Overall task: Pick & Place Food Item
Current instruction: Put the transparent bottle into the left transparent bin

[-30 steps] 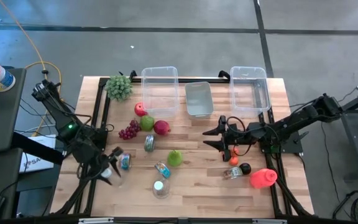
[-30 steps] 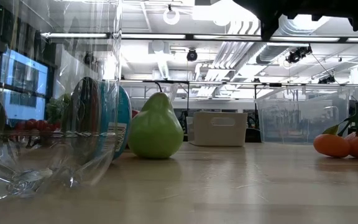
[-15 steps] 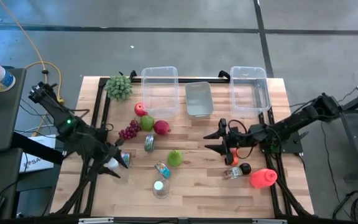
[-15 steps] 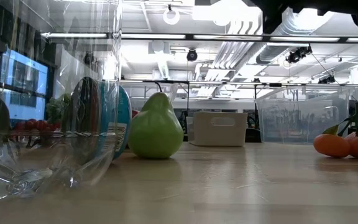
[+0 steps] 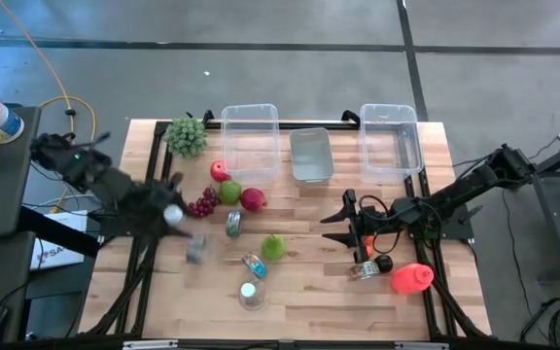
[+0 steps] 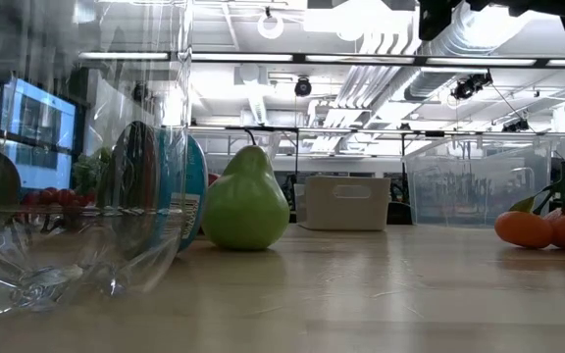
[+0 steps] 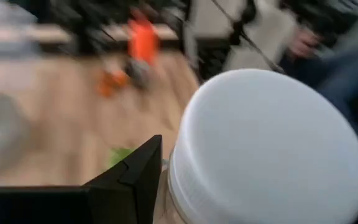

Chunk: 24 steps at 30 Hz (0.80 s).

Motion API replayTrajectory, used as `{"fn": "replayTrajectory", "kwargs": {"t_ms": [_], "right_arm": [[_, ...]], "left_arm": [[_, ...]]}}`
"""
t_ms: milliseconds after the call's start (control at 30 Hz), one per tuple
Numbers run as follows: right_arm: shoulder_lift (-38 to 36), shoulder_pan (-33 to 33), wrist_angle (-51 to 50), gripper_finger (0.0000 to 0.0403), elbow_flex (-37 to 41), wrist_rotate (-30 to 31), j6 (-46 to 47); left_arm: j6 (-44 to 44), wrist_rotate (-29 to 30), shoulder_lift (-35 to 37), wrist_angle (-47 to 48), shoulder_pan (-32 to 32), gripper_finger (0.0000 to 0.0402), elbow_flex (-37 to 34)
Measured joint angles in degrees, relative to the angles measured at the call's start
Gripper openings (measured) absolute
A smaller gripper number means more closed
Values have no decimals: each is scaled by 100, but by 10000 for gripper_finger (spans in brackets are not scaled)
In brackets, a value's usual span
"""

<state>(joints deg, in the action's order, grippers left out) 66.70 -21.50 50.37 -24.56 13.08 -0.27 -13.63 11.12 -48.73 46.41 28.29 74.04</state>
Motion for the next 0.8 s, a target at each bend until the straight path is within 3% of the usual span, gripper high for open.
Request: {"fn": "replayTrajectory", "kwargs": {"t_ms": [367, 600, 733, 800], "right_arm": [[0, 174, 0, 151, 0, 50, -1025], [-1, 393, -52, 151, 1, 46, -764], [-2, 404, -50, 151, 2, 50, -752], [0, 402, -63, 151, 2, 42, -740]], "left_arm": [[722, -22, -1022, 504, -2636, 175, 1227], [1457, -1370, -2085, 515, -4358, 175, 1753], [1512, -2165, -2581, 478, -4844, 175, 2430], [1515, -2281, -2726, 584, -4938, 175, 2816]]}}
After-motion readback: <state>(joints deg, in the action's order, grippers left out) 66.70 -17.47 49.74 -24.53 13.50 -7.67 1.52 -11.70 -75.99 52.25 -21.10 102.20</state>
